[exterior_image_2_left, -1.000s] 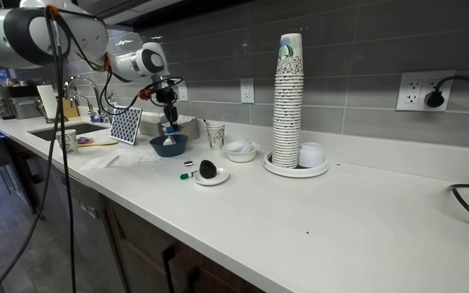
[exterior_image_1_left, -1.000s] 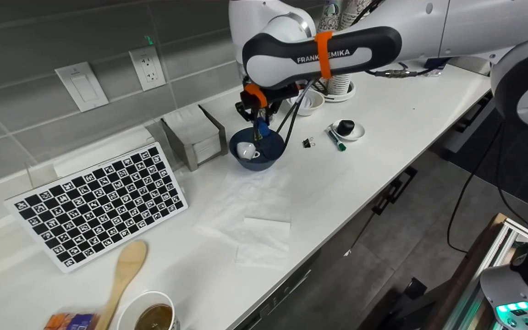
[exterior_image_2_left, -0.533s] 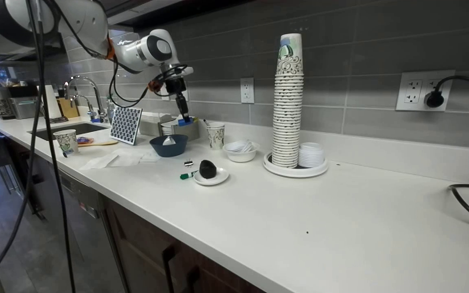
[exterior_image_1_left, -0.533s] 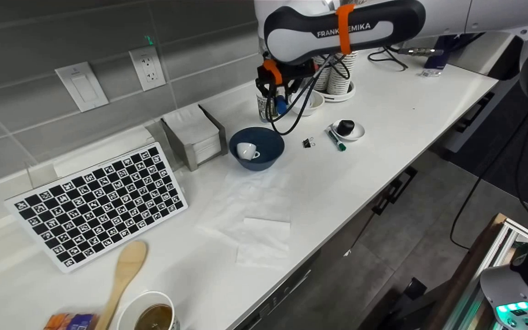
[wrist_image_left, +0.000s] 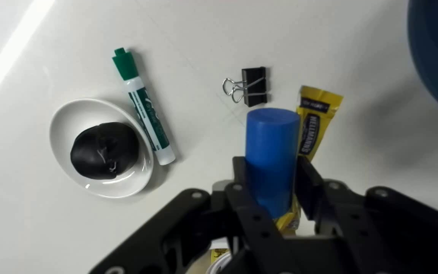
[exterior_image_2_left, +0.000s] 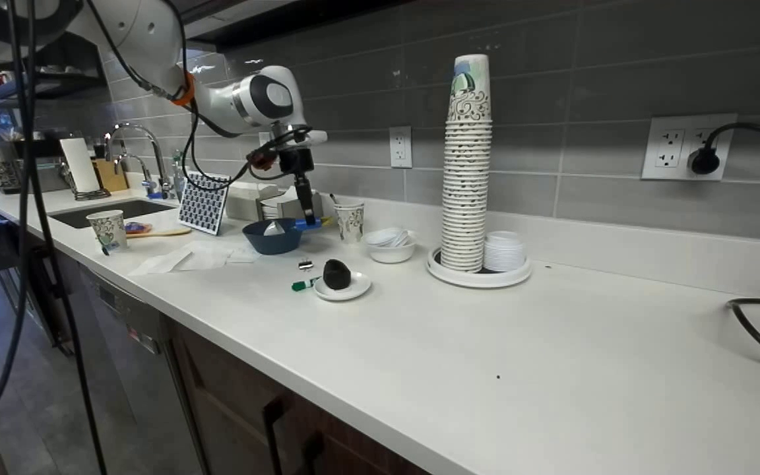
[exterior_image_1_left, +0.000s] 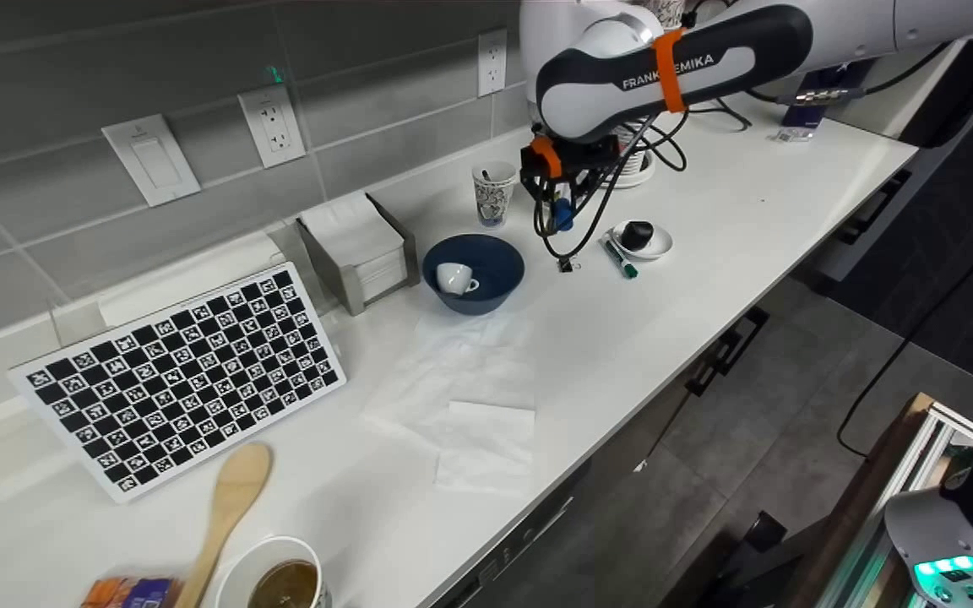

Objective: Remove the blue object from the bowl

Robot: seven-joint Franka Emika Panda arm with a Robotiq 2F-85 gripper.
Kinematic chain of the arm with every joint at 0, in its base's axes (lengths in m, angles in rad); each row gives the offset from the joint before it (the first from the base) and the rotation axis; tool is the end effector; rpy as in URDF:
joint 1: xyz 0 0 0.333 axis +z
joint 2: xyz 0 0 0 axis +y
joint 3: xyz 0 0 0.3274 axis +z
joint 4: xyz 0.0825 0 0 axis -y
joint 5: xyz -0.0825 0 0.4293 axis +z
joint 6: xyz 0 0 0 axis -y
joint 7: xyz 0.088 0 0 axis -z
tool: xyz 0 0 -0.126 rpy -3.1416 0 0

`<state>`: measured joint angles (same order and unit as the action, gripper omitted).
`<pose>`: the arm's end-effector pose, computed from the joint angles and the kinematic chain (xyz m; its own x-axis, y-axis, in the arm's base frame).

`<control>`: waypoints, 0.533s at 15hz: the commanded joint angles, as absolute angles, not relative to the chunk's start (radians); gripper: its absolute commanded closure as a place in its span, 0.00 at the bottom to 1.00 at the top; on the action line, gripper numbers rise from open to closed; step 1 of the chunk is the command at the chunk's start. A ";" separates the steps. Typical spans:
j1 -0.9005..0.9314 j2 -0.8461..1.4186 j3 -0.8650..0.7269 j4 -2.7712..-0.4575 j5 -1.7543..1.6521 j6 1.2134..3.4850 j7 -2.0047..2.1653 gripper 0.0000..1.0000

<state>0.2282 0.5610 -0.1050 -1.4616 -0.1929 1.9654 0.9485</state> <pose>0.7426 0.0877 0.3264 0.7453 -0.6504 0.1466 -0.6665 -0.7221 0.1853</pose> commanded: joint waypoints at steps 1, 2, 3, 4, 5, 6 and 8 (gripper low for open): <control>0.160 0.455 -0.088 -1.706 -0.137 2.199 0.963 0.91; 0.140 0.442 -0.090 -1.758 -0.120 2.265 0.956 0.91; 0.124 0.426 -0.092 -1.812 -0.103 2.322 0.952 0.91; 0.107 0.414 -0.093 -1.858 -0.085 2.375 0.942 0.91; 0.096 0.411 -0.098 -1.892 -0.075 2.408 0.939 0.91; 0.084 0.406 -0.098 -1.924 -0.060 2.436 0.932 0.91; 0.066 0.405 -0.092 -1.968 -0.028 2.483 0.919 0.91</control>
<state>0.0884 0.4597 -0.1054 -1.8539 -0.0897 2.4035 0.9429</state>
